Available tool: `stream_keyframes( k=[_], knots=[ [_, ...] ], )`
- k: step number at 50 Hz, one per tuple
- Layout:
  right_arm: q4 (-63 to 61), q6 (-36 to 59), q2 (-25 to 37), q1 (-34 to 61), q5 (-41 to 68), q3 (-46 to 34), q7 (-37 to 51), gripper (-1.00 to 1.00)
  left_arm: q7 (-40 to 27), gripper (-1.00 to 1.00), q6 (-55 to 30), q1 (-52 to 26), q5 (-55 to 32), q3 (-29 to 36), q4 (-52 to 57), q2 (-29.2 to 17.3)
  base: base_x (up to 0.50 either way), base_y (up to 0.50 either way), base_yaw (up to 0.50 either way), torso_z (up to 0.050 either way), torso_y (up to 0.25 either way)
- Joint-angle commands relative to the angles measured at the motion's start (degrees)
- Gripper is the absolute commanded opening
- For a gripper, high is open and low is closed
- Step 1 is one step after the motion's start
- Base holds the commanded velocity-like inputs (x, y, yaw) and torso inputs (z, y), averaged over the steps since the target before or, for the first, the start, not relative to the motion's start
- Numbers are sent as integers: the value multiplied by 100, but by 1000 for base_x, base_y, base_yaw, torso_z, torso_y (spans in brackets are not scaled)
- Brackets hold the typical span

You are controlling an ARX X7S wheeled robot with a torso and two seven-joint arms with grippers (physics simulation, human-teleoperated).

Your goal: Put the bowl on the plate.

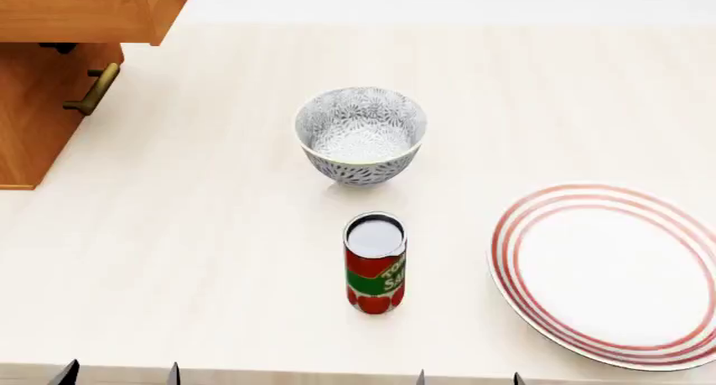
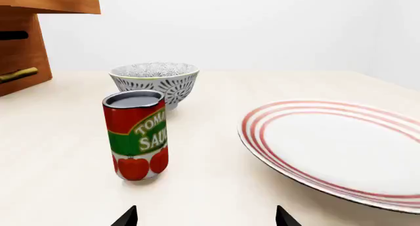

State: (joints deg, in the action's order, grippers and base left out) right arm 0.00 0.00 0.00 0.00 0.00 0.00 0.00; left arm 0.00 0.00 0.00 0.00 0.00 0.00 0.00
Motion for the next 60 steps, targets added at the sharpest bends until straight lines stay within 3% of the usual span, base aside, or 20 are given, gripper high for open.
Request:
stream_keyframes(
  k=[1,12,14,20,21,24,26,33,38,40,44,49,51,52,54,60],
  knots=[
    [40,11,87,-4,65,-103,148,100,-93,100,180,1,-56,129,-150,-96,0,0,0,0,0],
    [131,-65,268,25,195,-338,372,100,-214,100,1196,-121,-253,329,-1227,-252,0,0,0,0,0],
    [141,-57,288,41,201,-368,407,100,-242,100,991,-81,-277,356,-966,-286,0,0,0,0,0],
    [40,-40,363,25,184,-419,534,100,-291,100,1471,-221,-304,410,-1569,-327,0,0,0,0,0],
    [-11,-29,378,13,154,-427,573,100,-321,100,1132,-159,-328,410,-1149,-359,0,0,0,0,0],
    [-108,-54,402,-19,210,-431,596,100,-338,100,1342,-195,-331,446,-1355,-370,0,0,0,0,0],
    [-227,-22,426,-38,224,-443,615,100,-391,100,603,-87,-390,448,-485,-439,0,0,0,0,0],
    [-403,20,480,-48,202,-504,717,100,-434,100,1210,-183,-414,469,-1134,-447,0,0,0,0,0],
    [-503,29,525,-77,203,-494,810,100,-500,100,962,-161,-450,488,-809,-509,0,0,0,0,0],
    [-539,62,552,-67,177,-516,843,100,-495,100,1270,-232,-436,512,-1169,-500,0,0,0,0,0],
    [-603,96,591,-80,165,-521,920,100,-534,100,1112,-258,-444,551,-1008,-545,0,0,0,0,0],
    [-677,123,631,-126,190,-483,1023,100,-646,100,162,-219,-558,523,13,-664,0,0,0,0,0],
    [-691,109,659,-138,147,-490,1068,100,-683,100,141,-247,-551,517,55,-683,0,0,0,0,0],
    [-1248,725,977,-399,465,-168,920,100,-688,100,98,-288,-556,518,76,-698,0,0,0,0,0],
    [-1558,702,1294,-664,779,169,721,100,-696,100,102,-345,-545,536,24,-712,0,0,0,0,0],
    [-1817,1046,1347,-564,707,168,853,100,-677,100,49,-480,-584,582,-64,-750,0,0,0,0,0]
  ],
)
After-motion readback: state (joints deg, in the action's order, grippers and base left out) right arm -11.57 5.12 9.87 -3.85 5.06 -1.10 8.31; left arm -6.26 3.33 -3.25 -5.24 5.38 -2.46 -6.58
